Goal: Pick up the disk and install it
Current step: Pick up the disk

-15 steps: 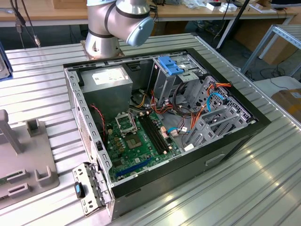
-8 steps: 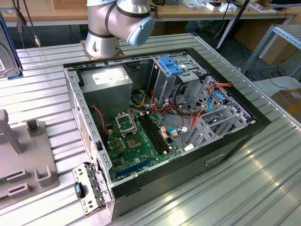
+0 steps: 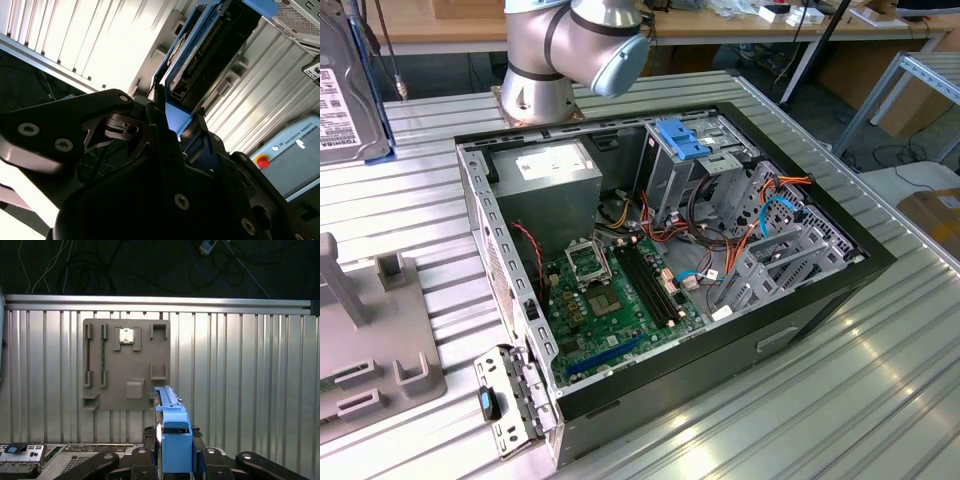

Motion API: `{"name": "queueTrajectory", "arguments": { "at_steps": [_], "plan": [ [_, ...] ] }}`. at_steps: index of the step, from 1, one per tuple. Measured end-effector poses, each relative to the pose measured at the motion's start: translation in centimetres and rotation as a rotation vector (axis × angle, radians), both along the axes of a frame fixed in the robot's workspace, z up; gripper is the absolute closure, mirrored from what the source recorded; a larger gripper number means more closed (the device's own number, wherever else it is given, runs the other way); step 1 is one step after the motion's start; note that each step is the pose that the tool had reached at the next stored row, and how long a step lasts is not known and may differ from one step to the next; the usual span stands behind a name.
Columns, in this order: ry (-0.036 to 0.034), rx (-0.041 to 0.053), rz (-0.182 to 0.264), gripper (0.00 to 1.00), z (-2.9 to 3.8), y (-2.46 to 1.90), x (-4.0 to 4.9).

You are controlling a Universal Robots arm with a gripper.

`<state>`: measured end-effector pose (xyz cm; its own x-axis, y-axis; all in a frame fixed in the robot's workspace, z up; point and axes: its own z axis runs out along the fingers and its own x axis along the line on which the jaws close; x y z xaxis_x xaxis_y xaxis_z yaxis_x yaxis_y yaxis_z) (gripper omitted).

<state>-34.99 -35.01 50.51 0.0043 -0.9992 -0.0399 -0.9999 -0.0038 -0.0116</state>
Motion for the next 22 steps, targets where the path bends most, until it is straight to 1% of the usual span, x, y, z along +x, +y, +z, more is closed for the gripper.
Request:
{"name": "queueTrajectory", "arguments": {
  "at_steps": [2, 3, 7, 8, 9, 16, 19, 22],
  "plan": [
    [-0.0001, 0.0001, 0.000, 0.64, 0.00, 0.01, 0.52],
    [-0.0002, 0.0001, 0.000, 0.64, -0.01, 0.01, 0.99],
    [-0.0001, 0.0000, 0.000, 0.64, 0.00, 0.03, 2.09],
    [-0.0001, 0.0001, 0.000, 0.64, -0.01, 0.04, 2.77],
    [-0.0001, 0.0001, 0.000, 0.64, -0.01, 0.04, 2.99],
    [-0.0001, 0.0001, 0.000, 0.64, -0.01, 0.04, 3.11],
    [-0.0001, 0.0000, 0.000, 0.64, 0.00, 0.05, 3.61],
    [0.0000, 0.0000, 0.000, 0.64, 0.00, 0.05, 4.31]
  ]
}}
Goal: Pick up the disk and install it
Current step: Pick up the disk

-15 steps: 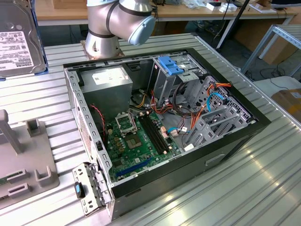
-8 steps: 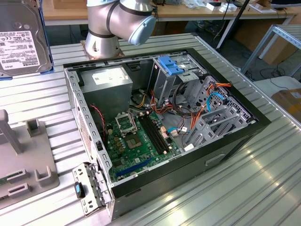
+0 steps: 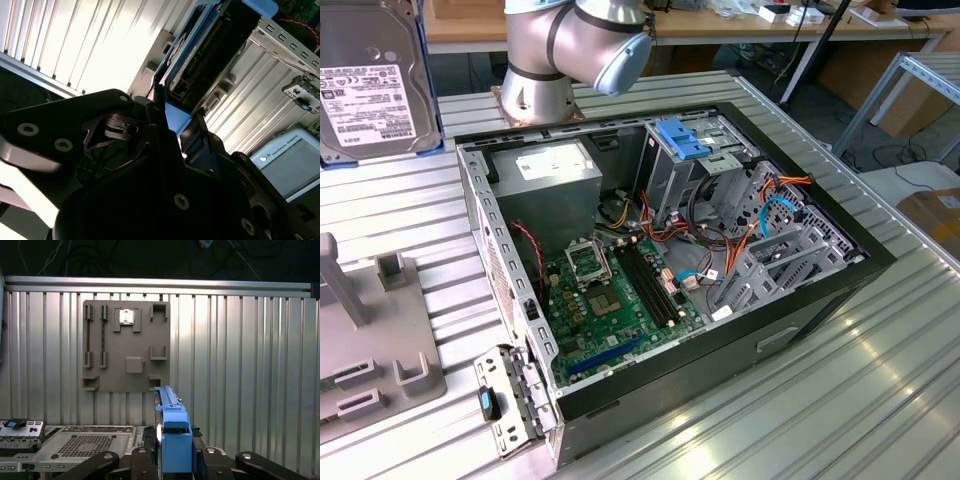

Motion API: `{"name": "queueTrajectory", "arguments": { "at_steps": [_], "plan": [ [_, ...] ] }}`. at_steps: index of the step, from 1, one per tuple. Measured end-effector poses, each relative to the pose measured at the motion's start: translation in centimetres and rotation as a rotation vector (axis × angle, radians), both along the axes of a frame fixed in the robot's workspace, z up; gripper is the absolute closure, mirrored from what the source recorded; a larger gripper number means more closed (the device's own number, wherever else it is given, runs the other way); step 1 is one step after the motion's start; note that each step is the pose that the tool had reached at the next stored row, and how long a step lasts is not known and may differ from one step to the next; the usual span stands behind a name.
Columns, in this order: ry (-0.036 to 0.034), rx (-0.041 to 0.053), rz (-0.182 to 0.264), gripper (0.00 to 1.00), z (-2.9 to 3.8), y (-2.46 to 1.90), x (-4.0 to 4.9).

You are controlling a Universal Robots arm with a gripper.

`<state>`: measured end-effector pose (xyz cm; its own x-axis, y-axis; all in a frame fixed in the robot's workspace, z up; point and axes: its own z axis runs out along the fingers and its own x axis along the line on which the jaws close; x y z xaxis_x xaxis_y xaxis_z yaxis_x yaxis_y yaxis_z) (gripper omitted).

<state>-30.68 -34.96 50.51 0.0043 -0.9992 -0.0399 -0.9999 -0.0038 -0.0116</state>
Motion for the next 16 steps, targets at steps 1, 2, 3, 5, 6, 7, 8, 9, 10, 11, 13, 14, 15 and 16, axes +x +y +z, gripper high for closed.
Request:
{"name": "queueTrajectory", "arguments": {
  "at_steps": [1, 2, 3, 5, 6, 7, 8, 9, 10, 11, 13, 14, 15, 16],
  "plan": [
    [0.0000, 0.0000, 0.000, 0.64, 0.00, 0.00, 0.25],
    [-0.0001, 0.0001, 0.000, 0.64, -0.01, 0.00, 0.54],
    [-0.0001, 0.0001, 0.000, 0.64, -0.01, 0.01, 0.90],
    [-0.0001, 0.0001, 0.000, 0.64, -0.01, 0.01, 1.64],
    [-0.0001, 0.0000, 0.000, 0.64, 0.00, 0.02, 2.17],
    [0.0000, 0.0001, 0.000, 0.64, 0.00, 0.02, 2.43],
    [-0.0001, 0.0001, 0.000, 0.64, -0.01, 0.02, 2.76],
    [0.0000, 0.0000, 0.000, 0.64, 0.00, 0.02, 3.42],
    [-0.0001, 0.0001, 0.000, 0.64, 0.00, 0.02, 3.73],
    [-0.0001, 0.0001, 0.000, 0.64, -0.01, 0.02, 3.97],
    [0.0000, 0.0000, 0.000, 0.64, 0.00, 0.03, 4.62],
    [0.0000, 0.0000, 0.000, 0.64, 0.00, 0.02, 5.26],
    [-0.0001, 0.0001, 0.000, 0.64, 0.00, 0.03, 5.52],
    [-0.0001, 0.0000, 0.000, 0.64, 0.00, 0.02, 5.78]
  ]
}}
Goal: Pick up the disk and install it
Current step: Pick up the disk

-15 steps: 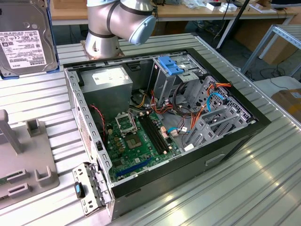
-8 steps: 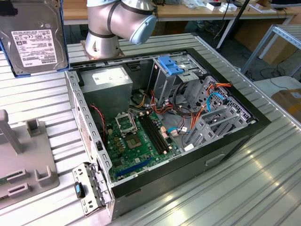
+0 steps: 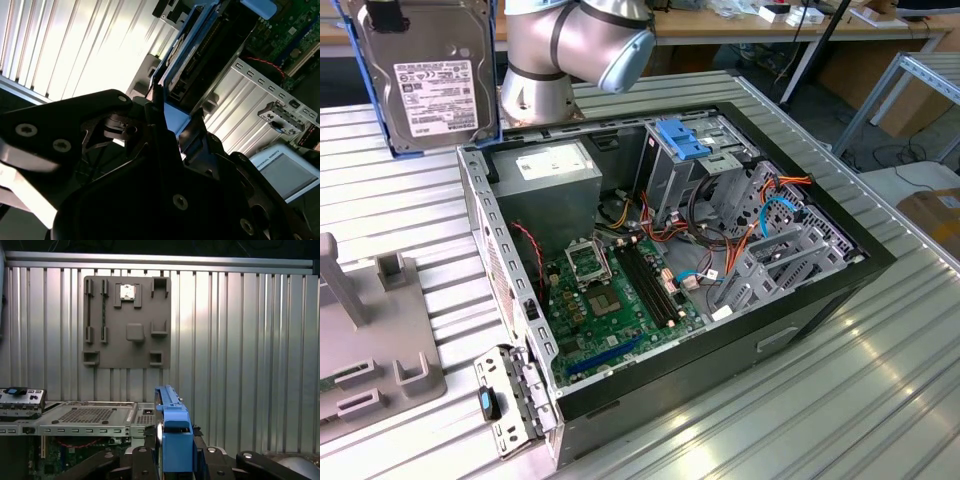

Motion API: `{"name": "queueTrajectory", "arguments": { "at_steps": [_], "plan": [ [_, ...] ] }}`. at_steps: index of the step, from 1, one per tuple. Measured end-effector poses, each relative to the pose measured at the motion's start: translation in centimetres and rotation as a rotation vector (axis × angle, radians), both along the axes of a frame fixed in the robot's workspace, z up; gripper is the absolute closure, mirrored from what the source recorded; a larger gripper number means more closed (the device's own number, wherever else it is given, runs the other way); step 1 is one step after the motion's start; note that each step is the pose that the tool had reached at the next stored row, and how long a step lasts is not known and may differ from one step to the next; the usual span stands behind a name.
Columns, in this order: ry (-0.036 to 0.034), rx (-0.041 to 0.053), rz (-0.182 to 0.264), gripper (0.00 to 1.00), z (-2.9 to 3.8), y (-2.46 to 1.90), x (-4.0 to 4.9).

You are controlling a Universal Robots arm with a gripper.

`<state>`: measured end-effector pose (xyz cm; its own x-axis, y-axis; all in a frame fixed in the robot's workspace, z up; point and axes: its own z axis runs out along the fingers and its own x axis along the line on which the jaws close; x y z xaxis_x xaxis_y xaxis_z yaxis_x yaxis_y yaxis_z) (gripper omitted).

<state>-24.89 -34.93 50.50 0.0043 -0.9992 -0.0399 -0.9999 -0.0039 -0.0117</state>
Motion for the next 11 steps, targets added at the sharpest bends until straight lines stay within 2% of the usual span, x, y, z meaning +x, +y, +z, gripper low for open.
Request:
{"name": "queueTrajectory", "arguments": {
  "at_steps": [6, 7, 8, 11],
  "plan": [
    [0.0001, 0.0000, 0.000, 0.64, 0.00, 0.00, 1.75],
    [0.0001, 0.0000, 0.000, 0.64, 0.00, 0.00, 2.18],
    [-0.0001, 0.0000, 0.000, 0.64, 0.00, 0.00, 2.98],
    [0.0000, 0.0000, 0.000, 0.64, 0.00, 0.00, 3.98]
  ]
}}
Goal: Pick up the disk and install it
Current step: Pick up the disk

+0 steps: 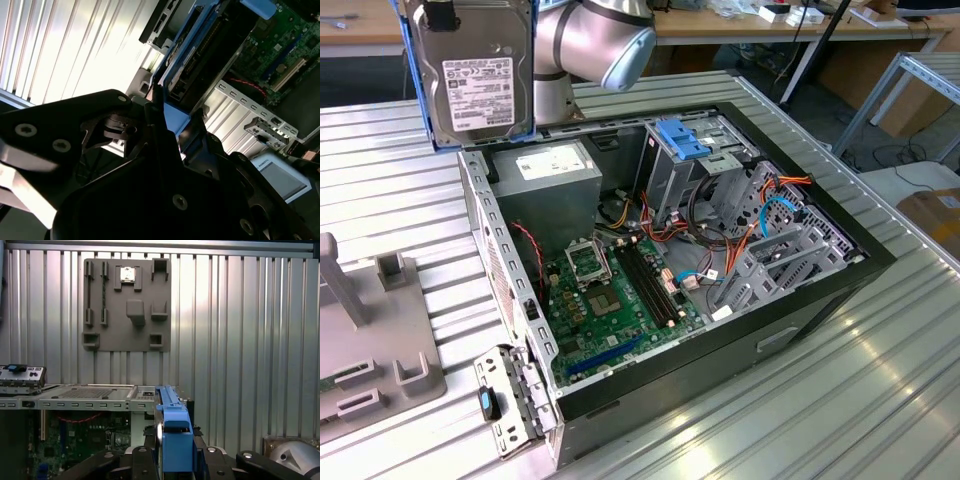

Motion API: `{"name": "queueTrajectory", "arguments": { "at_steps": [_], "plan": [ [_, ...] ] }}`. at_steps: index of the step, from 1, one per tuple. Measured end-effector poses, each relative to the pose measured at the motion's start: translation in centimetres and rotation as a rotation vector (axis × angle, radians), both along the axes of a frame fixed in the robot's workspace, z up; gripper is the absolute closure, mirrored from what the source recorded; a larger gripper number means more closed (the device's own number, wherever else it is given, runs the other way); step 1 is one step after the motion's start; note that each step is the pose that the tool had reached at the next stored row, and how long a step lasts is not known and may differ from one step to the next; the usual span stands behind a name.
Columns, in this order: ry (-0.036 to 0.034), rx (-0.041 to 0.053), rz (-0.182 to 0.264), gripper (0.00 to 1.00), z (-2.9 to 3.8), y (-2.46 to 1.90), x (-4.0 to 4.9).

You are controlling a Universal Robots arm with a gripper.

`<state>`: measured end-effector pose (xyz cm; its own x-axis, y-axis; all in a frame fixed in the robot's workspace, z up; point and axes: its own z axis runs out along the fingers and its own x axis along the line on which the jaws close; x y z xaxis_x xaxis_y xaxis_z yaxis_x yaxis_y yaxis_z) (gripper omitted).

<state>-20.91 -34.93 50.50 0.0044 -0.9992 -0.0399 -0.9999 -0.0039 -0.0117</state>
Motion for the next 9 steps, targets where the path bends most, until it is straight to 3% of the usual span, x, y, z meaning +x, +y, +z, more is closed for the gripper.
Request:
{"name": "queueTrajectory", "arguments": {
  "at_steps": [2, 4, 9],
  "plan": [
    [0.0001, 0.0000, 0.000, 0.64, 0.00, 0.00, 0.64],
    [0.0000, 0.0000, 0.000, 0.64, 0.00, 0.00, 1.91],
    [0.0000, 0.0000, 0.000, 0.64, 0.00, 0.01, 4.13]
  ]
}}
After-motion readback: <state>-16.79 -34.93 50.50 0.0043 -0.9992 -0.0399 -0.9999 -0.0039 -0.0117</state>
